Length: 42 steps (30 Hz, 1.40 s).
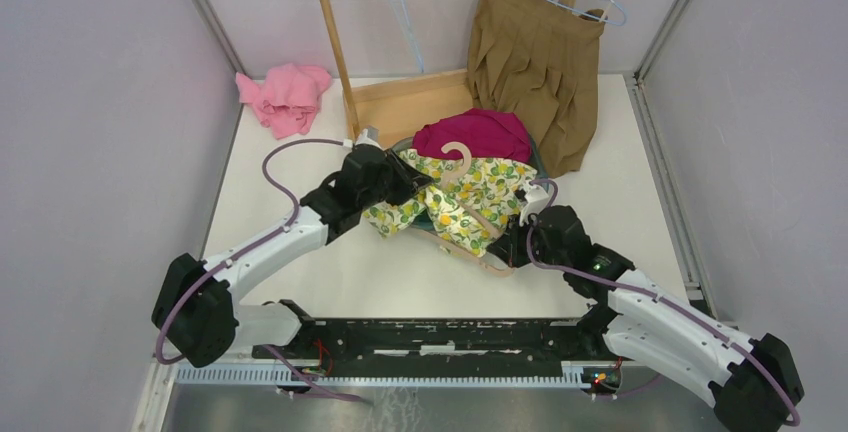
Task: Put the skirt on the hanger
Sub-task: Hang the skirt on the hanger.
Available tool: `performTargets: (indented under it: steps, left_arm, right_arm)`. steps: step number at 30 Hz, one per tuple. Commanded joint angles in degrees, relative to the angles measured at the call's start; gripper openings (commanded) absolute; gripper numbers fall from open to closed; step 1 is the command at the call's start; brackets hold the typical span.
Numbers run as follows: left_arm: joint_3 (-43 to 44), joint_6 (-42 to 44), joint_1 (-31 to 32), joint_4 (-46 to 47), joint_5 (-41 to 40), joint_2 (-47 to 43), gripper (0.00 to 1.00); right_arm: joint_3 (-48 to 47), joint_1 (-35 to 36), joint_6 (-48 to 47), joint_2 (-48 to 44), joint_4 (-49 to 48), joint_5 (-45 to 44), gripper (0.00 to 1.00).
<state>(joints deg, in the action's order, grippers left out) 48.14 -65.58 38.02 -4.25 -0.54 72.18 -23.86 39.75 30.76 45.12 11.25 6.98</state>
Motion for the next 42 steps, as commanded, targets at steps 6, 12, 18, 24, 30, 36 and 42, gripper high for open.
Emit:
performTargets:
  steps: [6, 12, 18, 24, 30, 36, 42]
  left_arm:
    - [6.5, 3.5, -4.3, 4.5, 5.9, 0.8, 0.27]
    - [9.1, 3.5, -5.1, 4.9, 8.9, 2.6, 0.28]
    - [10.5, 3.8, -5.8, 4.9, 9.8, 3.0, 0.28]
    - [10.7, 5.7, -7.0, 5.1, 10.5, 5.1, 0.23]
    - [9.5, 5.4, -9.5, 7.2, 12.2, 7.8, 0.21]
    - [12.8, 6.0, -11.8, 7.2, 13.1, 10.1, 0.21]
    - [17.6, 7.1, -12.9, 6.0, 13.7, 13.6, 0.21]
  right_arm:
    - [0.9, -0.2, -0.5, 1.7, 4.1, -3.2, 0.01]
    - [0.8, -0.2, -0.7, 1.5, 4.4, -3.7, 0.01]
    - [0.4, -0.2, -0.9, 1.7, 4.8, -4.3, 0.01]
    - [-0.3, -0.2, -1.3, 2.2, 5.1, -5.2, 0.01]
    - [-0.8, -0.2, -1.5, 2.4, 6.3, -7.0, 0.01]
    - [-1.5, -0.2, -2.2, 2.2, 7.4, -7.9, 0.01]
    - [-1.8, -0.2, -2.4, 2.6, 7.4, -8.0, 0.01]
